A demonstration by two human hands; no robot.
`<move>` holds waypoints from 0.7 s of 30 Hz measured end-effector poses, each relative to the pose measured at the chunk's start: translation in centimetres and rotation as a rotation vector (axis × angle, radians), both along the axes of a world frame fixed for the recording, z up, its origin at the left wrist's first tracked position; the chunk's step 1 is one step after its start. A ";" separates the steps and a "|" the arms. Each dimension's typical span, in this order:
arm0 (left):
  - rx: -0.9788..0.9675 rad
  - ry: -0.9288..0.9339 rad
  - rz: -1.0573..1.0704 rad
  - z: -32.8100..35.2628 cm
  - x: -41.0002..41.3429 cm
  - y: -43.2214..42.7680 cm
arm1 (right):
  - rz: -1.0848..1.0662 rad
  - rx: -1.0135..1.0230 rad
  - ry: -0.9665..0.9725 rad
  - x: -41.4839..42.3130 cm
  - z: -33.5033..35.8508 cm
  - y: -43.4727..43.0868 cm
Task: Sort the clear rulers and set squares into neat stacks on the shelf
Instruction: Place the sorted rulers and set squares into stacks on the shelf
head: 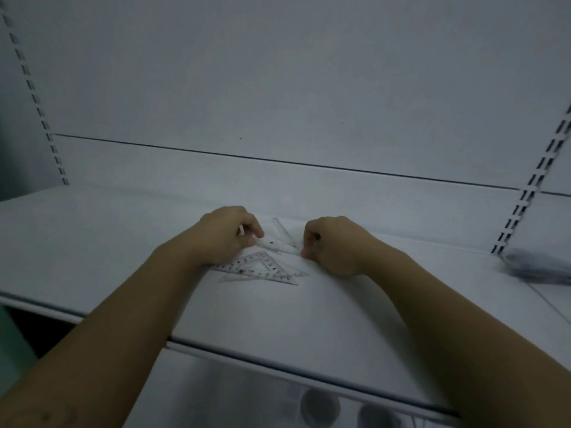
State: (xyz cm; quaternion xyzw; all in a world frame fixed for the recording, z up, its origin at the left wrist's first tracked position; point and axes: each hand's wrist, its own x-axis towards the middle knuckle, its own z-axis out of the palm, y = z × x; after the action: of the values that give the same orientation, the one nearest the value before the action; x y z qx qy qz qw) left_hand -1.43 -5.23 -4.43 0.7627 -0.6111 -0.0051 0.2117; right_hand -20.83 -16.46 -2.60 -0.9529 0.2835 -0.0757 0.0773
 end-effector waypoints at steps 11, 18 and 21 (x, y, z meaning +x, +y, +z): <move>0.055 -0.039 0.120 0.2 -0.7 -0.1 | 0.027 0.077 0.060 -0.2 -0.5 -0.4; 0.134 -0.059 0.150 0.2 -0.4 0.1 | 0.039 0.104 -0.045 -0.1 -0.7 -0.6; 0.089 -0.022 0.111 0.2 -0.3 0.0 | 0.051 0.105 -0.052 0.3 -0.6 -0.4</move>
State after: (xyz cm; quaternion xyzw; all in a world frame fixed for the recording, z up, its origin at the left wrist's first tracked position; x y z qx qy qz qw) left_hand -1.74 -5.23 -4.27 0.8042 -0.5693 -0.0122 0.1705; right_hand -20.53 -16.90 -3.17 -0.9522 0.2604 -0.0833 0.1364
